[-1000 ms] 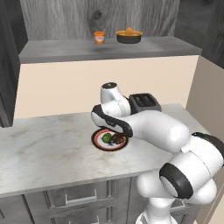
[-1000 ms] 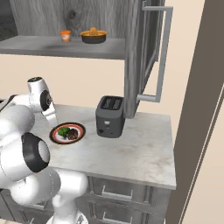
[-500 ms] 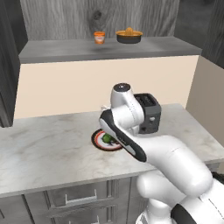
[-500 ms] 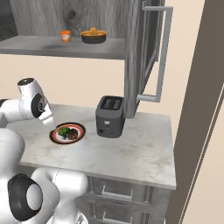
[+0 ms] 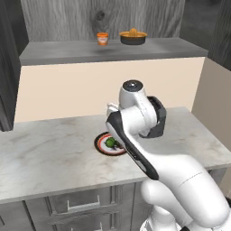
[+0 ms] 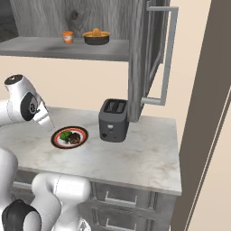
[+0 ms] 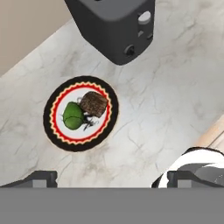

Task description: Pick the avocado and bread from the counter and place them on the plate. Then pick the jam from the cabinet and place it next to the plate. Lastly close the cabinet door.

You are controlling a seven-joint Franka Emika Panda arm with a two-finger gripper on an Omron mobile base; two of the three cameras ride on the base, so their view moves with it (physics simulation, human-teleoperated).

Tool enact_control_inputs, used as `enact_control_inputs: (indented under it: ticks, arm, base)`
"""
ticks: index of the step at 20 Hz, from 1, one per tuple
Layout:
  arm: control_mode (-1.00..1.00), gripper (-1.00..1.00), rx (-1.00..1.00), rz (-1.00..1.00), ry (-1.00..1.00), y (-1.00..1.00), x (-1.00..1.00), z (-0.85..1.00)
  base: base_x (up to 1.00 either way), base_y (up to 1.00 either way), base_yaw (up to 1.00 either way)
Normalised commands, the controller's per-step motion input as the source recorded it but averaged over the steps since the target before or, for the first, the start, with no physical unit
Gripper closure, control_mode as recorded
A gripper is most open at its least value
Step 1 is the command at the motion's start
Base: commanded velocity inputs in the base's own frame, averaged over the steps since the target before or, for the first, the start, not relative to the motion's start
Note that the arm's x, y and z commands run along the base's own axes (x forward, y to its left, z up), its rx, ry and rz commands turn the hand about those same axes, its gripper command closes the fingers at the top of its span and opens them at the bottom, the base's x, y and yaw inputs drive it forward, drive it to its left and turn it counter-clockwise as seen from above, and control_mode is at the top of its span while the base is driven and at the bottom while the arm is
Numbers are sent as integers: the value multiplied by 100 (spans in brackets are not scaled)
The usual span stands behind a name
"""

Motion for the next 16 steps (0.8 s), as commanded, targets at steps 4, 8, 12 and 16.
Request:
enact_control_inputs:
  ticks: [4, 8, 12, 16]
  arm:
    - [-100, -100, -9, 1, -1, -15, -42, 63]
    - [-100, -100, -5, 1, 0, -14, -42, 59]
    - [-100, -100, 0, 11, 0, -31, -37, 33]
    - [-100, -100, -5, 22, -2, -30, -27, 39]
  base:
    - [0, 0, 0]
    - [0, 0, 0]
    - [0, 0, 0]
    - [0, 0, 0]
